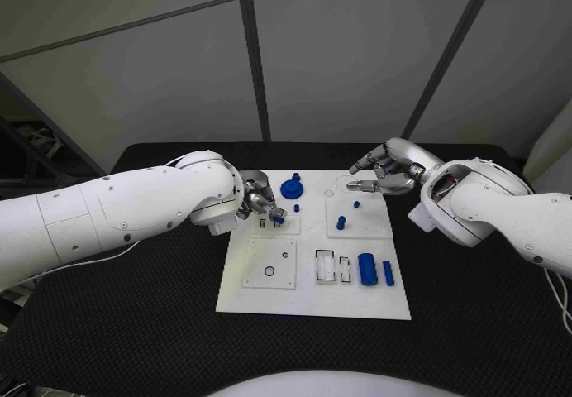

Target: Assemble the parts on the task board

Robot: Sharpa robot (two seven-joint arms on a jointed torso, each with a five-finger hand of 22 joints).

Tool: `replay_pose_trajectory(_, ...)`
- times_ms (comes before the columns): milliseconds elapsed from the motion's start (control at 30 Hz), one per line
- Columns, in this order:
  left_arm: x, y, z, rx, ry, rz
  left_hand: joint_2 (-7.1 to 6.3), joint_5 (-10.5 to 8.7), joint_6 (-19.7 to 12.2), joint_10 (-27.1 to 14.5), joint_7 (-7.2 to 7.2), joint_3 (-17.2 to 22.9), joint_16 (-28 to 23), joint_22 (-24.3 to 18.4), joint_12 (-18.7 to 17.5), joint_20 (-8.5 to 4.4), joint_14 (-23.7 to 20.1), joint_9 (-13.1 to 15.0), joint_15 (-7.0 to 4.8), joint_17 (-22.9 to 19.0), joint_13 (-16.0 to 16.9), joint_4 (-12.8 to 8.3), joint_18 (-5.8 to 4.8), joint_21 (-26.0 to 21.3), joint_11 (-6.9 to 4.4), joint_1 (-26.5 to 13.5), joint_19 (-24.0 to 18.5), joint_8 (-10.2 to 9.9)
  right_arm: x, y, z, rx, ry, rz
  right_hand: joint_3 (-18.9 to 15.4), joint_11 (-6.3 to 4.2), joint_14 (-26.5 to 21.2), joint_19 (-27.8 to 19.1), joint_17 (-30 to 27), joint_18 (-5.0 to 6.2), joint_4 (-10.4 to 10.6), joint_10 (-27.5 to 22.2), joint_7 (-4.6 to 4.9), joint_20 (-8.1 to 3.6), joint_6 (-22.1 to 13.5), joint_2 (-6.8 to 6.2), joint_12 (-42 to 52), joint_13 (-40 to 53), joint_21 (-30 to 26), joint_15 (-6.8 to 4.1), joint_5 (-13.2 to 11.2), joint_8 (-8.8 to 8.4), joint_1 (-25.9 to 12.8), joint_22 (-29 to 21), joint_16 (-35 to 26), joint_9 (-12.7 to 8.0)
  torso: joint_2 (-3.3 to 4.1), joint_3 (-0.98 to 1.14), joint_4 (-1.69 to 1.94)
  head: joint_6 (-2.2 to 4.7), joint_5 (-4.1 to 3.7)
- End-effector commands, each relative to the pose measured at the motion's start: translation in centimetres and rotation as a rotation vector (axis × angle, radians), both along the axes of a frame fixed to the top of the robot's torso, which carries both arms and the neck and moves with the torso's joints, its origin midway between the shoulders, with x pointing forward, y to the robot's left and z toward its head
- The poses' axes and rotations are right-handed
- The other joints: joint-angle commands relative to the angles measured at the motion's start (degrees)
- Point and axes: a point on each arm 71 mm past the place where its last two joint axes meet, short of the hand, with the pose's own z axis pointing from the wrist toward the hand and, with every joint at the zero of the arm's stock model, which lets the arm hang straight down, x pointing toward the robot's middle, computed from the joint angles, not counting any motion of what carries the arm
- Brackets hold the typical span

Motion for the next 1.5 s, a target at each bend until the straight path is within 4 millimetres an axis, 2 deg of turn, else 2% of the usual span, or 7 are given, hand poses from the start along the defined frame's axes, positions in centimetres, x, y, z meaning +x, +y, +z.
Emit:
replay_pose_trajectory(33,0.1,0.0,0.3,0.027,-0.053,-0.010,-0.17,-0.31,0.50,0.70,-0.08,12.44,0.39,0.13,0.22,0.16,4.84,0.33,-0.03,11.81,5.14,-11.90,-1.99,-0.13,-0.02,-0.82,0.37,-0.32,0.0,0.1,0.1,-0.002,-0.004,0.011,0.15,-0.39,2.72,-0.14,1.58,1.04,0.22,0.15,-0.05,-0.02,0.34,-0.15,-0.08,2.09,-0.09,-0.51,0.25,-0.18,0.21,0.04,-0.33,0.07,0.05,-0.03,-0.12,-0.08,0.11)
replay_pose_trajectory(867,0.4,-0.2,-0.9,0.104,-0.056,-0.024,-0.81,-0.67,0.91,0.92,-0.09,14.06,0.70,0.35,0.48,0.14,4.95,1.01,-0.03,12.22,5.49,-13.48,-2.02,-0.09,-0.07,-1.66,0.45,-0.58,0.0,0.3,0.1,-0.001,-0.004,0.016,0.15,-0.39,2.73,-0.14,1.58,1.05,0.30,0.14,-0.06,-0.03,0.36,-0.10,-0.10,2.06,-0.12,-0.51,0.27,-0.19,0.15,0.01,-0.34,0.09,0.08,-0.05,-0.15,-0.73,0.17)
replay_pose_trajectory(1500,0.2,-0.1,-1.4,0.134,-0.041,-0.031,-0.91,-0.74,1.07,0.96,-0.09,14.44,0.75,0.34,0.45,0.14,4.97,1.17,-0.03,12.30,5.53,-13.87,-2.01,-0.12,-0.07,-1.87,0.42,-0.64,0.0,0.3,0.1,-0.003,-0.001,0.018,0.15,-0.39,2.74,-0.16,1.59,1.06,0.38,0.12,-0.06,-0.04,0.38,-0.06,-0.15,2.02,-0.17,-0.52,0.29,-0.20,0.10,-0.05,-0.35,0.12,0.06,-0.03,-0.14,-0.77,0.10)
